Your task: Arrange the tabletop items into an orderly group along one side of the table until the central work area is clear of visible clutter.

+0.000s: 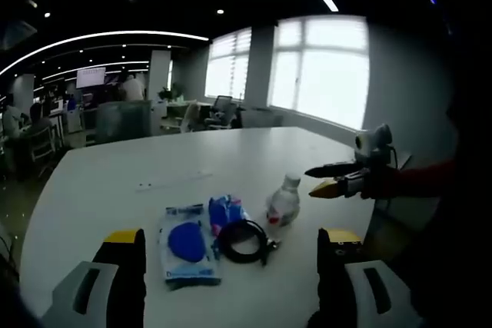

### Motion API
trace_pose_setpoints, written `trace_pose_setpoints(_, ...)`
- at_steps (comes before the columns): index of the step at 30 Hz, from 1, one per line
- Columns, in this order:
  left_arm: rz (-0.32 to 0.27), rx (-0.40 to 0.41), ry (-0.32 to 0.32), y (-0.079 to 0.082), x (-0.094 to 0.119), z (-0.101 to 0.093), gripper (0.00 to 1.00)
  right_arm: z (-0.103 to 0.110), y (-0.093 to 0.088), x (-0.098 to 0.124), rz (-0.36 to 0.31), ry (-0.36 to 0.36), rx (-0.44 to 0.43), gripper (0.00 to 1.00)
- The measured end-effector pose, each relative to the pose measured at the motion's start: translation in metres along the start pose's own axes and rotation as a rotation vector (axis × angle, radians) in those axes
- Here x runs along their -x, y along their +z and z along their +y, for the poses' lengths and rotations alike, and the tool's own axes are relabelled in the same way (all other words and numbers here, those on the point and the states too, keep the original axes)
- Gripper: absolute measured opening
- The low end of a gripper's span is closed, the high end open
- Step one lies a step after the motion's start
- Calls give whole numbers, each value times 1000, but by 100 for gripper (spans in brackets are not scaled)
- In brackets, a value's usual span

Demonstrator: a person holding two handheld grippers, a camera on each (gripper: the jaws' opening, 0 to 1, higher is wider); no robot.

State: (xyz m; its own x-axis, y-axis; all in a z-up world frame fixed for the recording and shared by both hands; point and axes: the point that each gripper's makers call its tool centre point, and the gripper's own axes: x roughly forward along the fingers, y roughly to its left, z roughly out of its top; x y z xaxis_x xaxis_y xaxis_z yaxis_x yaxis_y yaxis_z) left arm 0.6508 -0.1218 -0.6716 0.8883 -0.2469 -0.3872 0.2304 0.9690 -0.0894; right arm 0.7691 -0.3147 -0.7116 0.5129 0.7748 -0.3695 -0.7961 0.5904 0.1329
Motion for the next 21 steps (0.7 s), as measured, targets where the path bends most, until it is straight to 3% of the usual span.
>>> trace_pose_setpoints(8,-11,21,-11,5,-20,-22,87,5,-10,14,17,7,9,86)
trace_pose_setpoints(12,-47,9,-52,17,-28,-41,84,6,-14,20,29,8,26,90)
trace_pose_setpoints(15,-43,-3,-65,19,-33,-49,84,5,-18,24,41,13,34,93)
trace_pose_setpoints(21,-47,-24,-102,26,-51,-68,83,4,-24,30,50,4,30,95)
